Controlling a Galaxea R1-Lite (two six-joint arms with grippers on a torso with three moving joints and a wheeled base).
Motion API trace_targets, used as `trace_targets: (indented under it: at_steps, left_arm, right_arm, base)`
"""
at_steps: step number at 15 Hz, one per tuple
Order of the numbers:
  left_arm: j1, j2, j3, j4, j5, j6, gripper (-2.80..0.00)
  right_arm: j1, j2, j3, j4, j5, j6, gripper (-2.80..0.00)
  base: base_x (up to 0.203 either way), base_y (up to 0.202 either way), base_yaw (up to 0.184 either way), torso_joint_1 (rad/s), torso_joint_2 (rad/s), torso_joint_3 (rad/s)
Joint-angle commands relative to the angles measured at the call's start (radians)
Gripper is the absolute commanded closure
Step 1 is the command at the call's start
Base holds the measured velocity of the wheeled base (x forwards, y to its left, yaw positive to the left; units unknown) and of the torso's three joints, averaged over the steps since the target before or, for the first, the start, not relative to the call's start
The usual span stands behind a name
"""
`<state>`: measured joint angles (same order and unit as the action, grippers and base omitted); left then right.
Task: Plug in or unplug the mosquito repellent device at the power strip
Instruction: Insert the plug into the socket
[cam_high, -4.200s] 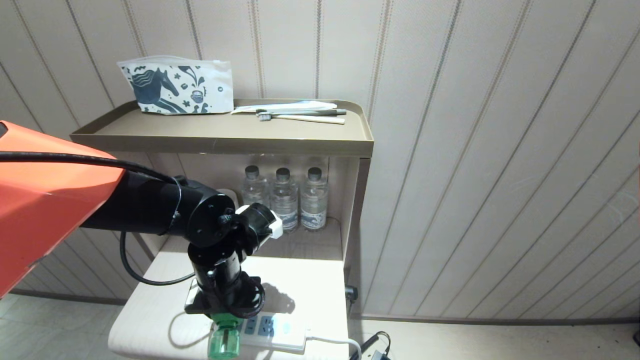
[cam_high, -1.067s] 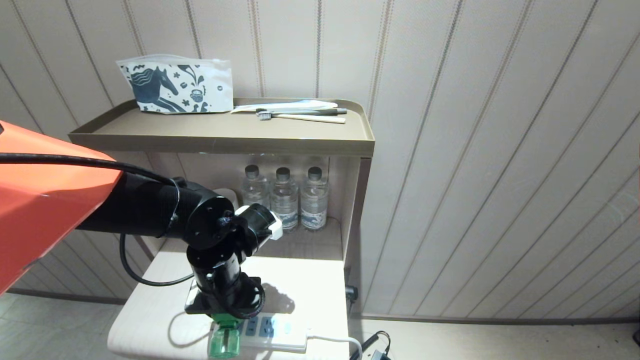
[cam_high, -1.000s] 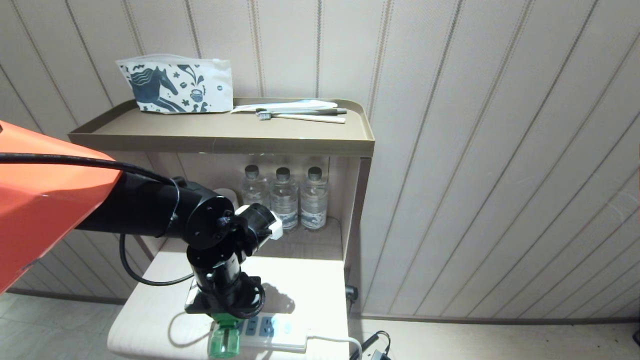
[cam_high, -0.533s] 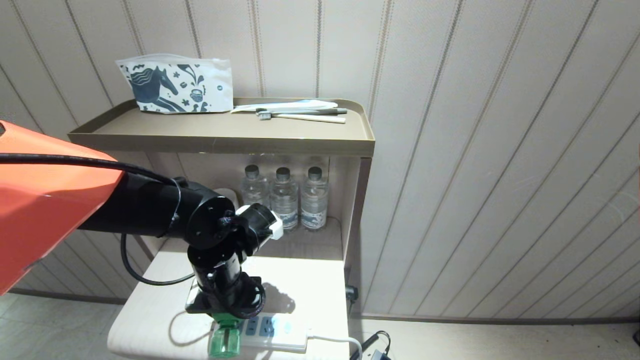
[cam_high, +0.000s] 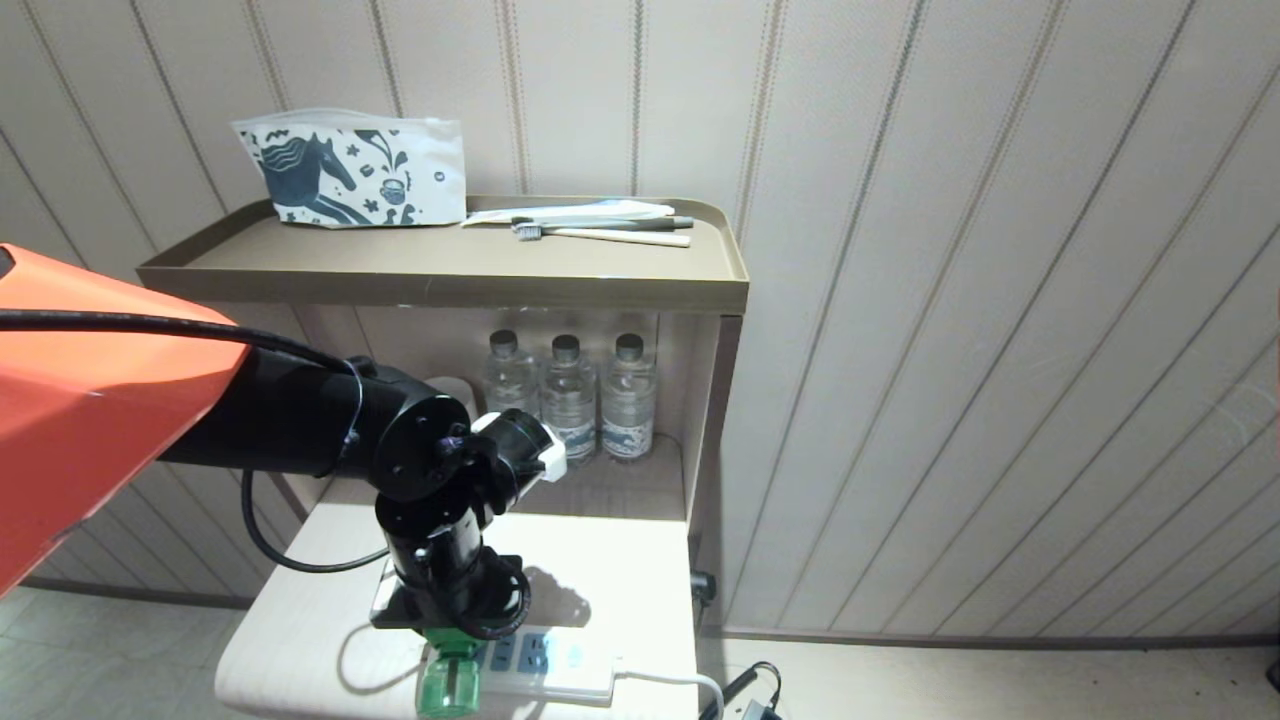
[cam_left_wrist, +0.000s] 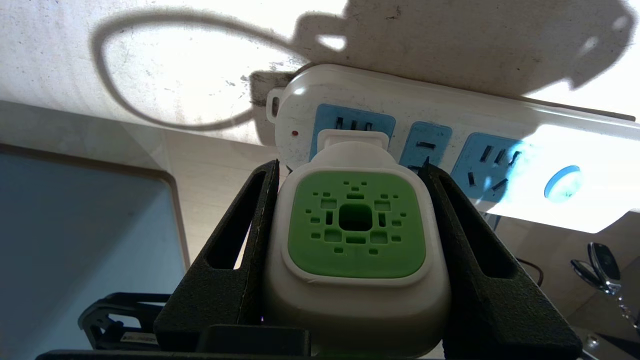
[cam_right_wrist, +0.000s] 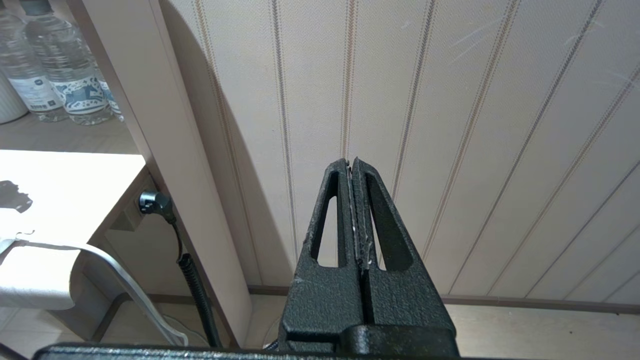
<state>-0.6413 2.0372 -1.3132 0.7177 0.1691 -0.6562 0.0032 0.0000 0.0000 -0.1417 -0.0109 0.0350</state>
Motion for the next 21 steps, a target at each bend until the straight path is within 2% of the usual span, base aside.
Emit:
trace_targets:
  at_steps: [1, 21]
  left_arm:
    - [0.002, 0.005, 0.0, 0.004, 0.001, -0.003, 0.0]
    - [0.0, -0.043, 0.003, 0.002, 0.003, -0.003, 0.0]
  right_arm:
    - [-0.001, 0.0, 0.0, -0.001, 0.0, 0.0, 0.0]
    - [0.0, 0.0, 0.0, -0.001, 0.0, 0.0, 0.0]
  base:
    - [0.0, 0.0, 0.0, 0.0, 0.0, 0.0]
    - [0.0, 0.0, 0.0, 0.0, 0.0, 0.0]
